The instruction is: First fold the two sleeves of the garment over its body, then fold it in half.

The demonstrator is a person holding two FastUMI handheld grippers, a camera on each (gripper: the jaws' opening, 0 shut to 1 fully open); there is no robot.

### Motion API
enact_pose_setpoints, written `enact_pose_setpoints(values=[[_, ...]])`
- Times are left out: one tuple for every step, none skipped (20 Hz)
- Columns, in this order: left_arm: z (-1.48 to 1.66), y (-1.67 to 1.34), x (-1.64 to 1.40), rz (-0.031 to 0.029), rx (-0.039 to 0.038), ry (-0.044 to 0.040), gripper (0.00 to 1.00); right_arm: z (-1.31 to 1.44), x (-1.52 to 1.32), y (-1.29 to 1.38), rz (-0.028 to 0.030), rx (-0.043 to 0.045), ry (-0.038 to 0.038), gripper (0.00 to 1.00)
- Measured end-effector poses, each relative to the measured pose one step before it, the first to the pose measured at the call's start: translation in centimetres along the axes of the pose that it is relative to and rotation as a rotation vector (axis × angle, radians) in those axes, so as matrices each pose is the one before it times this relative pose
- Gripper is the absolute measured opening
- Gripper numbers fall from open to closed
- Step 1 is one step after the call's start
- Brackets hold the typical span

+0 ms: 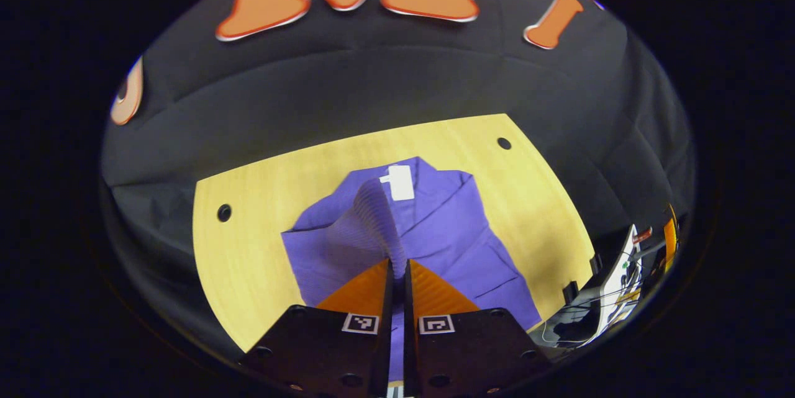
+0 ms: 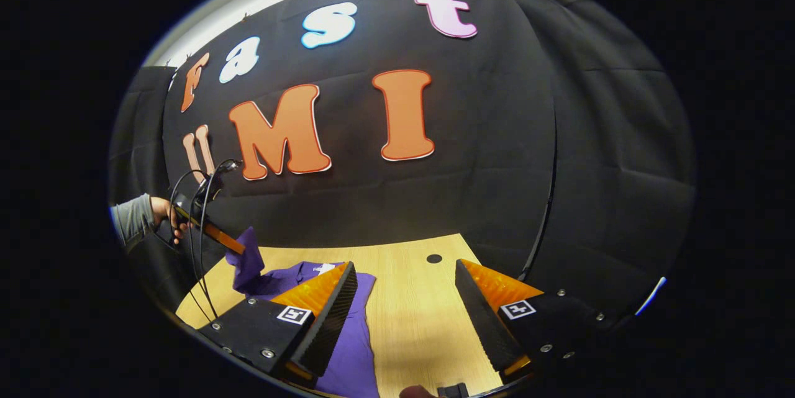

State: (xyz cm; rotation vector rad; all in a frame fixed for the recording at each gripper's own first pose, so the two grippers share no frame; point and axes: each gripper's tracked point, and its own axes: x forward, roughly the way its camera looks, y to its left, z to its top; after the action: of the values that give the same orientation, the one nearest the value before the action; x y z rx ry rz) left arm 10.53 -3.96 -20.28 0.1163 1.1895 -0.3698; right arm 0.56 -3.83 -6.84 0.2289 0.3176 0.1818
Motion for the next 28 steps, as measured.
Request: enact_pose_setpoints(values=[[0.321, -1.620, 0.835, -0.01461, 0.01660, 0.00761, 0.09, 0.000, -0.261, -0.895, -0.00978, 0.01066, 0.00006, 0.95], [0.161, -1.623, 0.899, -0.01722, 0.00698, 0.00912, 0.09, -0.055, -0.070, -0.802, -0.00673, 0.00820, 0.00084, 0.95], [-0.044, -1.348, 0.926, -0.01302, 0.00790, 0.01485, 0.09, 0.066, -0.353, -0.752, -0.01076, 0.00670, 0.00105, 0.95], [0.030, -1.377, 0.973, -0.01693, 0.00658, 0.00943, 0.10, 0.008, -0.039, -0.672, -0.00777, 0.00824, -0.00043, 0.95], [0.019, -1.366, 0.947, -0.01611, 0.00990, 0.01683, 0.09, -0.092, -0.157, -0.542, -0.00748, 0.00919, 0.00110, 0.95], [0.137, -1.281, 0.992, -0.00889, 0.00736, 0.01306, 0.09, -0.083, -0.059, -0.710, -0.00861, 0.01040, 0.00075, 0.95], [-0.114, -0.892, 1.245, -0.00051, 0.01304, 0.02021, 0.09, -0.234, -0.108, -0.505, -0.00301, 0.01006, 0.00110, 0.95], [0.146, -1.000, 1.089, 0.00238, 0.01231, 0.01310, 0.09, -0.136, -0.028, -0.511, -0.00972, 0.00664, 0.00176, 0.94], [0.065, -0.695, 1.363, -0.00147, 0.00613, 0.01678, 0.09, -0.134, 0.026, -0.194, -0.00466, 0.00405, 0.00342, 0.95], [0.130, -1.014, 1.193, -0.00856, -0.00001, 0.01324, 0.09, -0.268, 0.052, -0.390, -0.00813, 0.00268, 0.00416, 0.95], [-0.074, -0.905, 1.198, -0.00501, -0.00524, 0.01205, 0.10, -0.254, -0.101, -0.452, -0.00429, 0.00265, 0.00489, 0.95], [-0.169, -0.755, 1.039, 0.00096, -0.00321, 0.01314, 0.10, -0.215, -0.066, -0.361, -0.00585, 0.00329, 0.00692, 0.95], [-0.215, -0.468, 0.913, -0.00061, 0.00088, 0.00929, 0.09, -0.229, -0.094, -0.274, -0.00531, 0.00321, 0.00446, 0.95], [-0.210, -0.645, 0.824, -0.00463, 0.00236, 0.00564, 0.12, -0.126, 0.008, -0.248, -0.00243, 0.00252, 0.00503, 0.95], [-0.076, -0.721, 0.607, -0.00858, 0.00072, 0.00413, 0.14, -0.258, -0.011, -0.352, -0.00611, 0.00126, 0.00658, 0.95], [0.134, -0.891, 0.493, -0.01860, 0.00059, -0.00854, 0.17, -0.192, -0.067, -0.350, -0.00236, 0.00040, 0.00547, 0.95], [0.123, -0.836, -0.203, -0.02030, -0.00249, -0.01156, 0.21, -0.144, -0.044, -0.300, -0.00622, -0.00023, 0.00471, 0.95], [0.112, -0.786, -0.252, -0.01677, 0.00096, -0.01439, 0.23, -0.013, 0.103, -0.157, -0.00116, 0.00105, 0.00351, 0.95], [0.122, -0.274, -0.448, -0.00887, 0.00622, -0.01982, 0.26, 0.028, -0.027, 0.036, -0.00109, 0.00257, 0.00304, 0.95], [0.238, -0.199, -0.652, -0.00734, 0.00757, -0.02956, 0.33, 0.131, 0.227, 0.128, 0.00280, 0.00215, 0.00224, 0.95], [0.207, -0.274, -0.892, -0.00929, 0.00893, -0.03605, 0.39, -0.050, -0.385, -0.023, 0.00708, 0.00010, 0.00089, 0.95], [0.250, -0.111, -1.072, -0.00852, 0.00905, -0.04156, 0.43, -0.003, 0.108, 0.126, 0.00548, -0.00273, 0.00082, 0.95], [0.115, 0.300, -1.375, -0.00035, 0.00882, -0.04841, 0.61, -0.063, 0.199, 0.383, 0.01009, -0.00491, 0.00347, 0.95], [0.273, 0.440, -1.404, 0.01070, 0.00761, -0.05453, 0.67, -0.117, 0.261, 0.583, 0.00848, -0.00674, 0.00469, 0.95], [0.315, 0.870, -1.749, 0.02619, 0.00691, -0.05649, 0.75, -0.126, 0.181, 0.728, 0.01307, -0.00822, 0.00266, 0.95], [0.667, 1.132, -1.799, 0.03452, 0.00354, -0.07521, 0.81, -0.309, 0.345, 0.727, 0.00886, -0.00720, 0.00528, 0.95], [0.469, 0.739, -1.925, 0.03348, -0.00089, -0.06510, 0.92, -0.220, 0.437, 1.115, 0.01547, -0.00426, 0.00476, 0.95], [0.635, 1.198, -2.063, 0.03420, -0.00354, -0.07389, 0.91, -0.345, 0.373, 1.120, 0.01240, -0.00668, 0.00657, 0.95]])
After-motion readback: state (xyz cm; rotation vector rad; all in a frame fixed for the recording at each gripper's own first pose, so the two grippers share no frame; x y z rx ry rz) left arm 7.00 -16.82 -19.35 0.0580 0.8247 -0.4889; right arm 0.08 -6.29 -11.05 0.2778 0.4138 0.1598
